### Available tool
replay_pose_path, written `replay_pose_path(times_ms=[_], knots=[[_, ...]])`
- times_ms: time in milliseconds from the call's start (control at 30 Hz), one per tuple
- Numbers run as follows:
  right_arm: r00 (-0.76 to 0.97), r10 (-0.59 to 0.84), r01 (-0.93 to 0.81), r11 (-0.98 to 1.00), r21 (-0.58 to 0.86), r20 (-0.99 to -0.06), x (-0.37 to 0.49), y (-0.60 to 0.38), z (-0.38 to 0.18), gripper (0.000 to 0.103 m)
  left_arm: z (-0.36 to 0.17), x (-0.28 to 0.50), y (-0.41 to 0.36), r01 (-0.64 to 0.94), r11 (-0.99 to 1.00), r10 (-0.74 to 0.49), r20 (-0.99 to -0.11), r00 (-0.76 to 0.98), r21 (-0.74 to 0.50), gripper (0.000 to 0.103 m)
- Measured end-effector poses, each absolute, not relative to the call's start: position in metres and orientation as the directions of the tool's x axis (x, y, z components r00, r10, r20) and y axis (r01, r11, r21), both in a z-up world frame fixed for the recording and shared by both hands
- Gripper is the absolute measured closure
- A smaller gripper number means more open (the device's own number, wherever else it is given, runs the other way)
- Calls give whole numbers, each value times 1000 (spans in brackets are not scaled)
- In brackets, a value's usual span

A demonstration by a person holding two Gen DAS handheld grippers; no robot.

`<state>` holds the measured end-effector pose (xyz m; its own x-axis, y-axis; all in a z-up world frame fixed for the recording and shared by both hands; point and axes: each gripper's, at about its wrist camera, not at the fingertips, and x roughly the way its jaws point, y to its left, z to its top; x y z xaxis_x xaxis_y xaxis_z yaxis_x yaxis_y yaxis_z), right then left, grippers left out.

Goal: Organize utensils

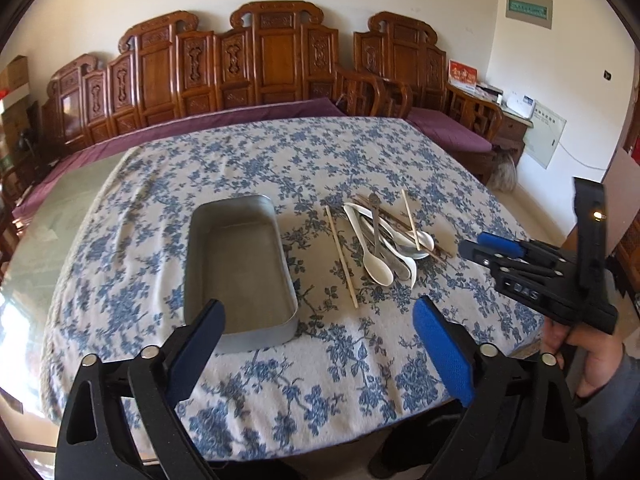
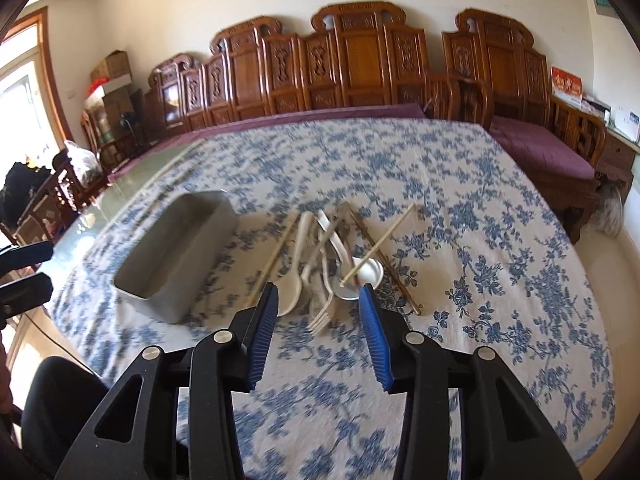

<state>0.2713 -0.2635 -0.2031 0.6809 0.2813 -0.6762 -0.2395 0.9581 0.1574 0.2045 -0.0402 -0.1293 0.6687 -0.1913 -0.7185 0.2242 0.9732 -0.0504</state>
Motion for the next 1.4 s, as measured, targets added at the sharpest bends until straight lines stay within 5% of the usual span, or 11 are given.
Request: replay_pose_path(times_ms=[367,500,933,1100,1400], knots=[[616,267,-215,962,167,-741,357,-264,-246,67,-160,259,-60,253,966,-199,-755,625,-45,33],[594,232,-198,970,139,-770,381,-262,-262,67,-173,273,-66,249,967,-196,-771,605,-51,33],[558,263,-147,965,218,-787,384,-292,-270,97,-198,301,-91,259,965,-188,-804,565,-43,33],[565,290,-145,957,253,-773,382,-303,-266,97,-208,313,-101,266,963,-194,-814,548,-50,36],[598,304,-151,952,268,-742,378,-310,-254,97,-234,333,-116,298,953,-193,-854,483,-47,69]])
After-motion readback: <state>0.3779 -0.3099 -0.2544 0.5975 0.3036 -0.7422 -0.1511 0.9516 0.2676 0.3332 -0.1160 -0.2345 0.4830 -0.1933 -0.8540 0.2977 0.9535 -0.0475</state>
